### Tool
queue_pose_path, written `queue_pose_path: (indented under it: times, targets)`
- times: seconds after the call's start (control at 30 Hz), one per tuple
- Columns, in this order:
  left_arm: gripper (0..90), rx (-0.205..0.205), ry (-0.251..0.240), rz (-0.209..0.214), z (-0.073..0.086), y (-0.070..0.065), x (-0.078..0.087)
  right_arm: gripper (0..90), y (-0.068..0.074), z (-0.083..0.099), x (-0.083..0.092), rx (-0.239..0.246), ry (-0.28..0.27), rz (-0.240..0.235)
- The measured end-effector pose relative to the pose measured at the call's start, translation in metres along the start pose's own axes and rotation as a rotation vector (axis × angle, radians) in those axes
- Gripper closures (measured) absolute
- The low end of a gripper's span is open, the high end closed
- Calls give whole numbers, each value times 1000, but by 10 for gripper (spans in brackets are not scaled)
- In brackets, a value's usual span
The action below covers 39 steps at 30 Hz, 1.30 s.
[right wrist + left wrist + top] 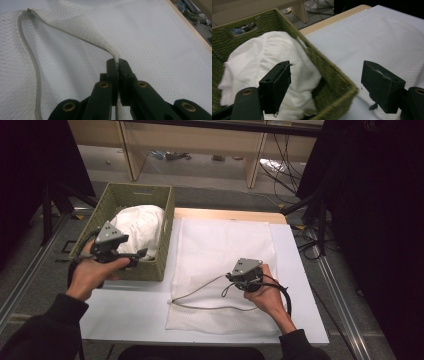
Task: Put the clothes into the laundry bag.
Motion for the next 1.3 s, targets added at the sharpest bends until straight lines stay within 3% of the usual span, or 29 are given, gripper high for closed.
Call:
queue_pose_path:
  times: [0.1,0.17,0.2,0.27,0.3,0.33,0.37,0.4,0.47,0.7,0.73,0.8,0.87,0.97,1.07,1.13,1.23,1.3]
  targets:
    - [222,-20,72,-22,-11,24,-16,895,-2,-3,2,17,-15,2]
    - [211,16,75,-36,-14,32,-25,895,-4,-5,5,19,-22,4]
    - [208,-11,115,-33,-17,41,-31,895,-4,-5,5,16,-23,4]
    - [203,16,124,-38,-21,48,-44,895,-4,-6,7,12,-30,5]
    - [203,-5,144,-56,-22,52,-49,895,-6,-6,7,43,-40,4]
    - [200,-48,167,-73,-24,54,-54,895,-4,-5,7,3,-29,1]
    - [201,-65,180,-81,-25,56,-59,895,-4,-5,7,18,-29,-3]
    - [197,-54,180,-82,-25,59,-64,895,-3,-5,7,-1,-24,-2]
    - [187,-16,190,-73,-24,64,-75,895,-4,-5,6,21,-23,-9]
    - [188,27,230,-98,-14,77,-105,894,-2,-5,5,5,-14,-11]
    - [183,34,234,-98,-13,78,-108,894,-3,-5,4,35,-15,-12]
    - [174,62,229,-93,-8,80,-116,894,-1,-5,3,38,-13,-18]
    - [173,56,249,-98,-5,80,-122,894,0,-5,3,36,-11,-20]
    - [162,65,246,-71,0,79,-131,894,0,-5,2,38,-11,-21]
    - [146,5,349,-88,8,80,-137,893,2,-5,2,19,-2,-28]
    - [137,38,350,-85,14,81,-141,893,1,-5,1,39,-13,-26]
    - [91,64,364,-131,21,86,-143,893,3,-4,2,22,-9,-27]
    - [33,78,421,-164,25,89,-145,893,1,-5,2,34,-7,-35]
Point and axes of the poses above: each handheld gripper's, and its own axes: x roughly backward along the jaws, z roughly out of its underside, y roughly to its left, the point moved 1 cm from there along -x, roughly forward along the jaws, and after that the axes turned 1 degree about -x, right-handed, at the moved point
